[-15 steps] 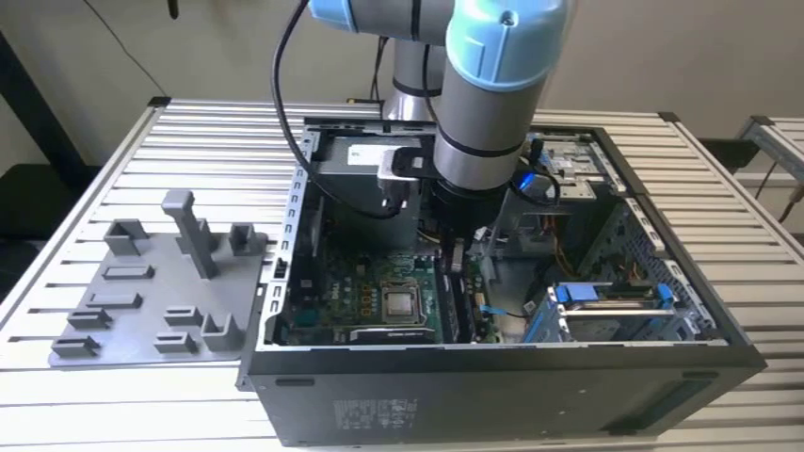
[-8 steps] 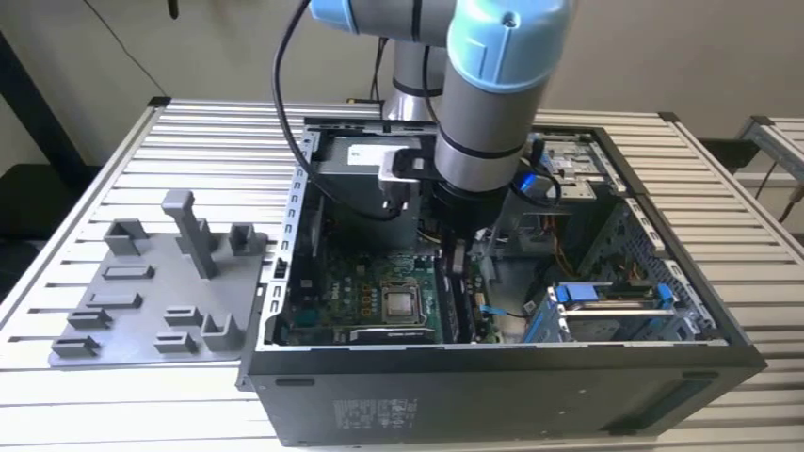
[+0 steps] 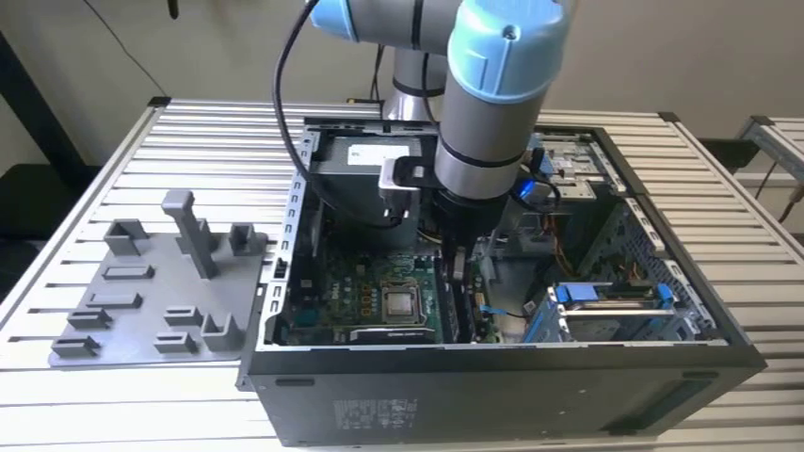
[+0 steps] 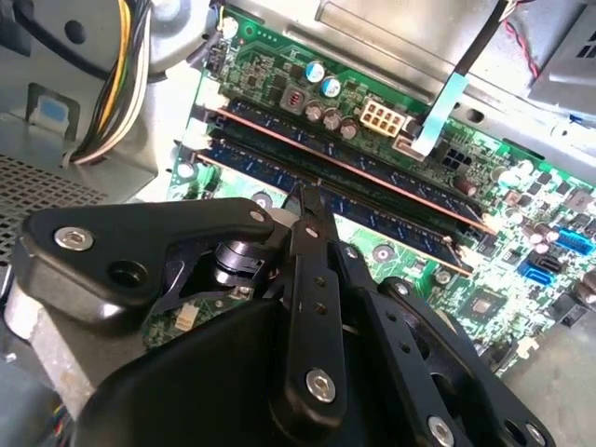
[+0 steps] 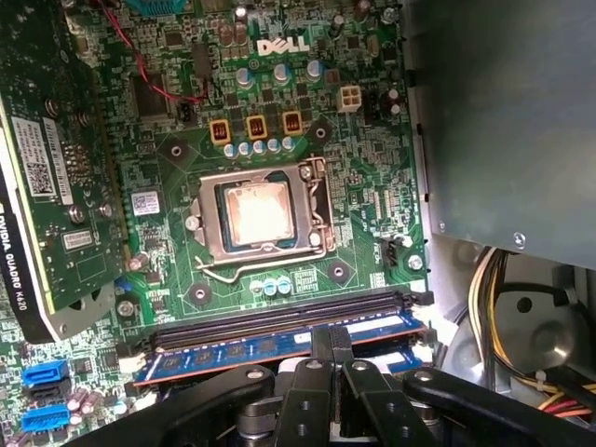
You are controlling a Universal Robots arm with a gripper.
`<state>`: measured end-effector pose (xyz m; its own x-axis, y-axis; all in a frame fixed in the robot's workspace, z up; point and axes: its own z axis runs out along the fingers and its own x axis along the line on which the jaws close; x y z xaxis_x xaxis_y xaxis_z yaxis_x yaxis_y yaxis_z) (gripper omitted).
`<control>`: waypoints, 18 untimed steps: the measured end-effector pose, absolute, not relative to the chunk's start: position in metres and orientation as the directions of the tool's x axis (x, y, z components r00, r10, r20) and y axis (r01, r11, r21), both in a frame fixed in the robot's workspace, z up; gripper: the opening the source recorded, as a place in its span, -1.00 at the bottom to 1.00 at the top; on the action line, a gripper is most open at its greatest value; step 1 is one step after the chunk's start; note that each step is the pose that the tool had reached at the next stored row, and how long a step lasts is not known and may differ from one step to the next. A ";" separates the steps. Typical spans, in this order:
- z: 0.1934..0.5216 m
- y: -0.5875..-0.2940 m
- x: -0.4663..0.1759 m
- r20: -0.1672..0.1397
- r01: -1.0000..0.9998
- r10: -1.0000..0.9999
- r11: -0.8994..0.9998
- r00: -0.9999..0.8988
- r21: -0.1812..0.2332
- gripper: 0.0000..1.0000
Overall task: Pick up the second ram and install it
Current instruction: 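Press down the second ram until it locks into place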
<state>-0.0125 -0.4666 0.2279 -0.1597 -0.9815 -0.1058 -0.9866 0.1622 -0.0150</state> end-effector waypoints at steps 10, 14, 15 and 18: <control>0.217 -0.467 -0.012 -0.104 -0.987 -0.982 0.161 -0.159 -0.015 -0.79; 0.233 -0.467 -0.012 -0.107 -0.987 -0.982 0.161 -0.159 -0.013 -0.79; 0.237 -0.467 -0.012 -0.107 -0.987 -0.982 0.161 -0.159 -0.013 -0.79; 0.251 -0.467 -0.012 -0.106 -0.987 -0.982 0.161 -0.159 -0.013 -0.79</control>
